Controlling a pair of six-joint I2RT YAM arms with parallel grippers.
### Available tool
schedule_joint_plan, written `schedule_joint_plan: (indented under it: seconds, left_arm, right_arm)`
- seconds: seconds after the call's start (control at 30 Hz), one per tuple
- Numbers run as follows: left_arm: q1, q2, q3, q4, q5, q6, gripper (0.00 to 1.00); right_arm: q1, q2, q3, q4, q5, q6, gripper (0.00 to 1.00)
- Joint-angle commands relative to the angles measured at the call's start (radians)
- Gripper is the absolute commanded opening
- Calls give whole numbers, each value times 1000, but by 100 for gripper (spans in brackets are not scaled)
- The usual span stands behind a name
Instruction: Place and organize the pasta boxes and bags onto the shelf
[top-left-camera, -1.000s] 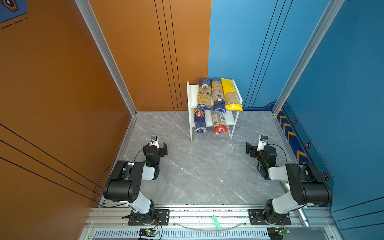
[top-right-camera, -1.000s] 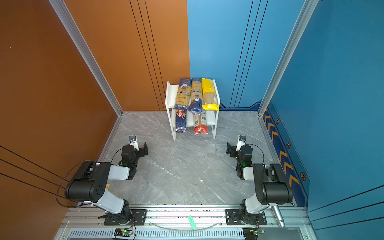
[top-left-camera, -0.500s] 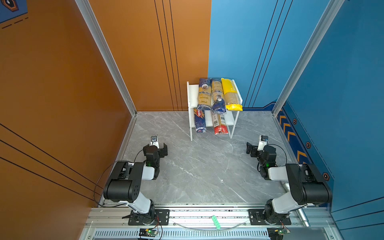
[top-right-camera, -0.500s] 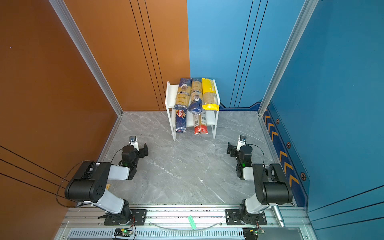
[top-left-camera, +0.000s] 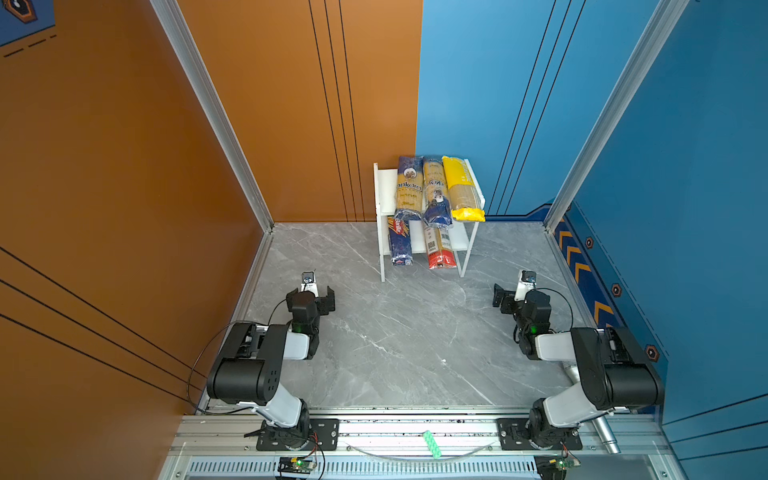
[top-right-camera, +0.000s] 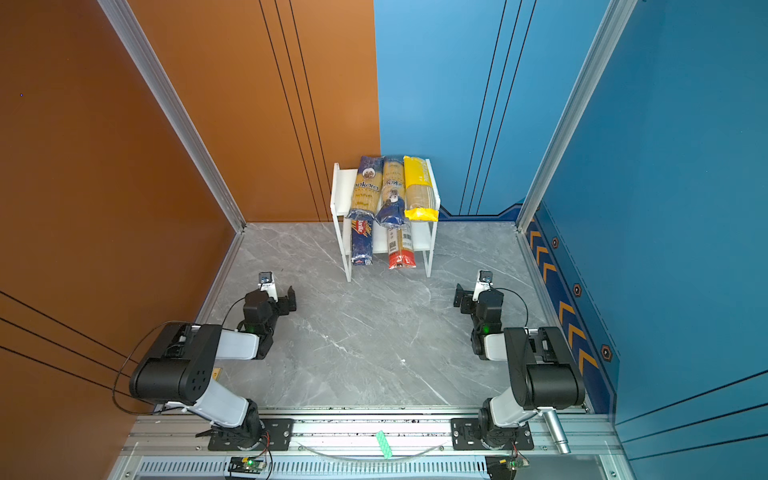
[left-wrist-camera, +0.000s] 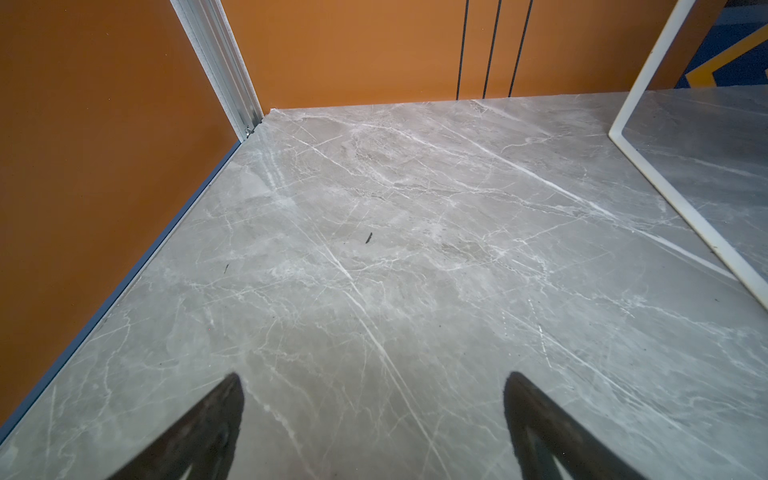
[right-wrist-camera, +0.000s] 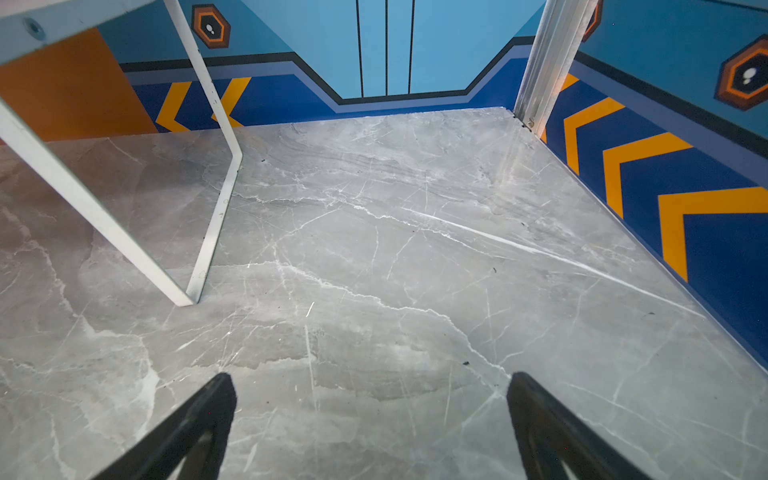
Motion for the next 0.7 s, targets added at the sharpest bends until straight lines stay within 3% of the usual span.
schedule_joint_plan:
  seconds: [0.0,0.67]
  left_arm:
    - [-6,-14,11,-12,20,3,98]
    - [-5,-12,11,-13,21,2,98]
  right_arm:
    - [11,2,18,-15,37,-7,100]
    - [11,2,18,-16,37,-8,100]
